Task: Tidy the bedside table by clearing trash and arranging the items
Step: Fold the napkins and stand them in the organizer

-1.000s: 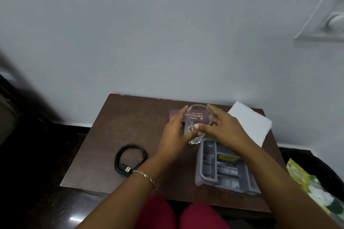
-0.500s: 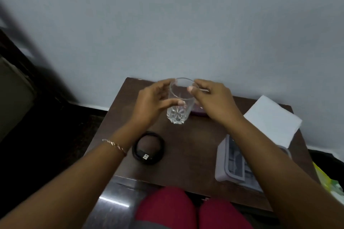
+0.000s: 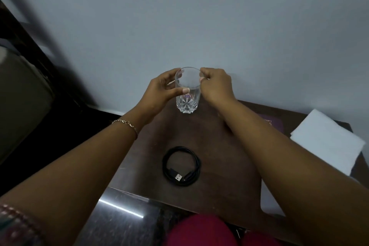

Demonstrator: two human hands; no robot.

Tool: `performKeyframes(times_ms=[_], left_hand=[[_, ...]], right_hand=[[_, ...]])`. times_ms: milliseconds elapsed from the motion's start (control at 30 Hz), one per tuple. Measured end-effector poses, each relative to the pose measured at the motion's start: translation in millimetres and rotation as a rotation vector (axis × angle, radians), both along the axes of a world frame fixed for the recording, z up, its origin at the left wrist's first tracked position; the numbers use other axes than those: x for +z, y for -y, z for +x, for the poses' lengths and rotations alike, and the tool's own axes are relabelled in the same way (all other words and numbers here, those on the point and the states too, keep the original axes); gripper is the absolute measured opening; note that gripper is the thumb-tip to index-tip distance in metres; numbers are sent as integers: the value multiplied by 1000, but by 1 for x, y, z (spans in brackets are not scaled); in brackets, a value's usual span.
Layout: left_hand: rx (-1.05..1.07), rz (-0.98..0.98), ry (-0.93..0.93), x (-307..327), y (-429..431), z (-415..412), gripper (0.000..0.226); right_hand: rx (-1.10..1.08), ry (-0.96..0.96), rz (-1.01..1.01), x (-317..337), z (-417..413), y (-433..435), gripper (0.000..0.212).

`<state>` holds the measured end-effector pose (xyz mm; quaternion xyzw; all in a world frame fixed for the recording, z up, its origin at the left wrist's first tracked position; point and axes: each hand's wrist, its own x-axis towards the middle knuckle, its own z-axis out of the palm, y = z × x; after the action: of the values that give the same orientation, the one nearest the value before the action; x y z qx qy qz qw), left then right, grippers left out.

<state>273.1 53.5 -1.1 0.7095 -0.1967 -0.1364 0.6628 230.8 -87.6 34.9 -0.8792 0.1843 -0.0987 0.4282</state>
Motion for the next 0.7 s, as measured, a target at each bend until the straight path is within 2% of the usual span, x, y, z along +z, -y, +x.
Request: performKeyframes(times_ms=[200, 333, 400, 467, 533, 600, 700], left_hand=[[-32, 36, 9, -7, 3, 11, 56], [-42, 104, -51, -5, 4, 10, 72], [144, 72, -38, 2, 5, -3, 72], [435, -48, 42, 5, 7, -23, 53], [557, -151, 49, -2, 16, -46, 28], [459, -115, -55, -17, 36, -67, 16], [218, 29, -202, -38, 77, -90, 26]], right_hand=[[-21, -10, -41, 1, 5, 1, 19], [10, -41, -6, 6, 3, 6, 23], [-68, -36, 80, 5, -2, 23, 34], [-180, -23, 126, 1, -16, 51, 36], [-265, -68, 77, -4, -38, 83, 36], [-358, -160, -6, -11, -66, 110, 35], [-454, -254, -54, -23, -100, 143, 32]])
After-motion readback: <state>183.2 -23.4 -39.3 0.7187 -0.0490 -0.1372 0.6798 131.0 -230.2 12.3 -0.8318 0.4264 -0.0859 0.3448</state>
